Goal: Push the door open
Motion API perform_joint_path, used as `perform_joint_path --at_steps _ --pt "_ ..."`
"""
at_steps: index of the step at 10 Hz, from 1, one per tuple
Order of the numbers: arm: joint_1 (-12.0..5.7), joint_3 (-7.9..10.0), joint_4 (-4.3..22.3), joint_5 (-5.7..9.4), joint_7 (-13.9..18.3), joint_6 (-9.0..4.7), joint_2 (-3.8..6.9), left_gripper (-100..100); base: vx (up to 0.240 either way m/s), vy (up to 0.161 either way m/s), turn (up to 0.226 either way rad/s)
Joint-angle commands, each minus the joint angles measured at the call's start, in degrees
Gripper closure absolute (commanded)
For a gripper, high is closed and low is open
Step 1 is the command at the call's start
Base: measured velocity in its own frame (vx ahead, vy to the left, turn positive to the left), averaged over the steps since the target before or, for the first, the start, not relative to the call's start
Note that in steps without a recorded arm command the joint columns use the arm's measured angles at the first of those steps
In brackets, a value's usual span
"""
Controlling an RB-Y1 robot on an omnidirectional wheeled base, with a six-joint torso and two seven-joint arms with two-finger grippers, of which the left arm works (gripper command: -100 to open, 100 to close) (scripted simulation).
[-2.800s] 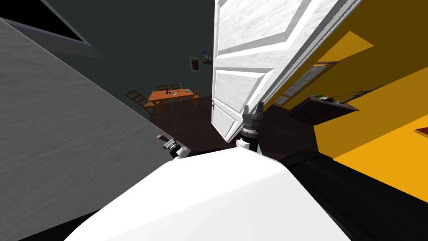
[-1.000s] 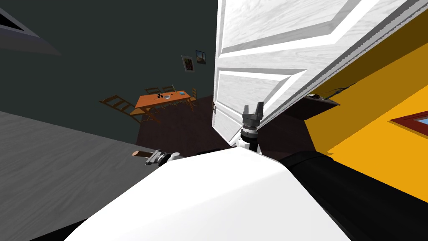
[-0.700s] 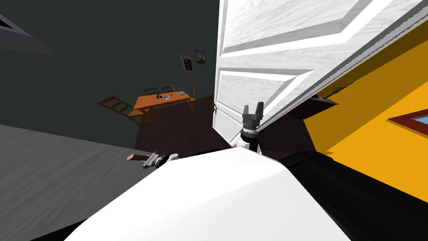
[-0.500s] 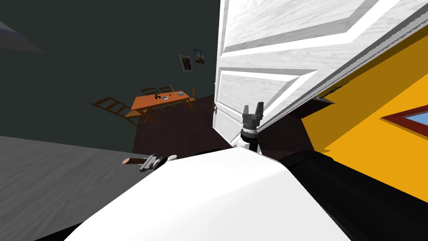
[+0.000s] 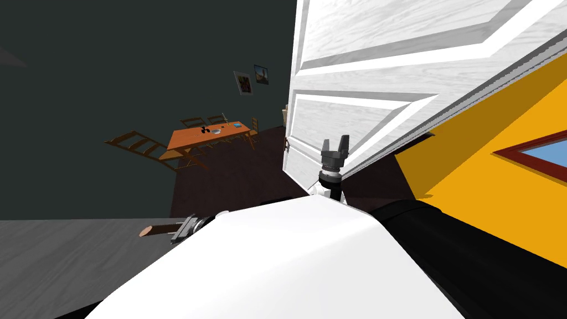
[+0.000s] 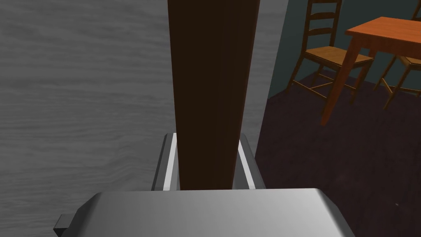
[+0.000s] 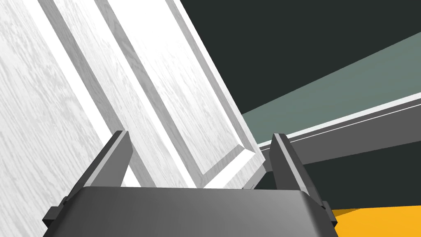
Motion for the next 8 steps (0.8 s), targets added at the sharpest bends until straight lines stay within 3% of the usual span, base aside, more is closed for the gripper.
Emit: perform_joint_path --at_steps 1,6,8 --pt "1.3 2.03 -1.2 1.35 -0.8 -0.98 -0.4 100 0.109 0.136 -0.063" --pt "4.48 6.18 -4.2 4.73 -2.1 -1.42 -2.16 100 0.127 0.13 -0.068" --pt "4.96 6.8 -4.6 5.24 -2.2 -1.49 -2.55 100 0.099 0.113 -0.025"
